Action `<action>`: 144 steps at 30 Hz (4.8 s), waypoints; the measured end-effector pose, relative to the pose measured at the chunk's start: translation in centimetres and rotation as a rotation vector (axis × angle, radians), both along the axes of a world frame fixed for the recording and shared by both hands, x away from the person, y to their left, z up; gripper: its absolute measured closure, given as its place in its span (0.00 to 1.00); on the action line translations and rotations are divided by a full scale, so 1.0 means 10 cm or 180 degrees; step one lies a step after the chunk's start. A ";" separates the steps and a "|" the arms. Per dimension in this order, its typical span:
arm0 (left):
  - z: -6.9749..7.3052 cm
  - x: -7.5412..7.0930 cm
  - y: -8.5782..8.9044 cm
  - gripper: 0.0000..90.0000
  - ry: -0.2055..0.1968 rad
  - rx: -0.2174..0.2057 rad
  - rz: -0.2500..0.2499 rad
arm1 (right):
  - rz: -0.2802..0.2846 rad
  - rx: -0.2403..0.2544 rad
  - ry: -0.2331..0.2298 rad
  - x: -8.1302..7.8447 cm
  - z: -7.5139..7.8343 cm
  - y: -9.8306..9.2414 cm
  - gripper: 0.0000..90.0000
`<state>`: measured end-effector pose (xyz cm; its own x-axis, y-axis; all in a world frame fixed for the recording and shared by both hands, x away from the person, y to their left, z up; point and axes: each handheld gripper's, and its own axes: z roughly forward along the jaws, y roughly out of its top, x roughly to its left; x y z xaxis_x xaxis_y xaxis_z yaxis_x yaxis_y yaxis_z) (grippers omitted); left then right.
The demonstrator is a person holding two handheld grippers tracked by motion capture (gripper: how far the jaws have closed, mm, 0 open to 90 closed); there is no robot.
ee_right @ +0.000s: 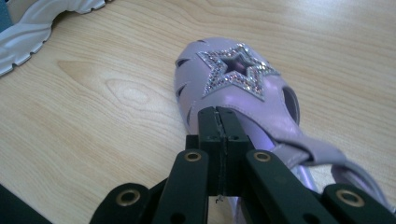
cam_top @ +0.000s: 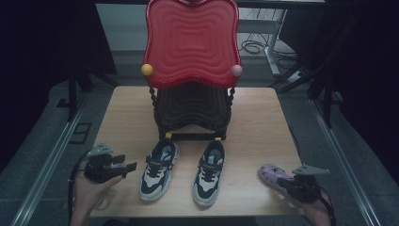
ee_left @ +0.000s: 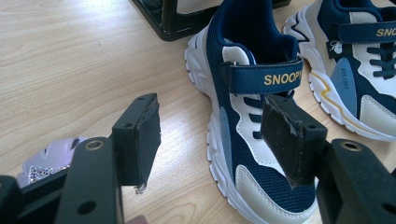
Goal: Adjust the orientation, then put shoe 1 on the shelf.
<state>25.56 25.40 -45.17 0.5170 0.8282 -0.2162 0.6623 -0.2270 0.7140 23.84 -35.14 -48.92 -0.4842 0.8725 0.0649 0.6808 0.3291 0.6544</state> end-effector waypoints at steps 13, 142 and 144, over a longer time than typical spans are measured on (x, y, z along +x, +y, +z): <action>0.01 -0.01 0.04 0.42 -0.0013 -0.0004 0.0022 | 0.0210 0.0076 -0.0050 -0.01 0.08 0.13 1.00; -0.47 -0.64 0.64 0.58 0.0493 0.0236 0.0563 | 0.0071 0.0186 -0.0088 -0.39 0.05 -0.29 0.74; -0.48 -0.64 0.63 0.59 0.0511 0.0250 0.0539 | 0.0111 0.0178 -0.0067 -0.39 0.04 -0.27 0.74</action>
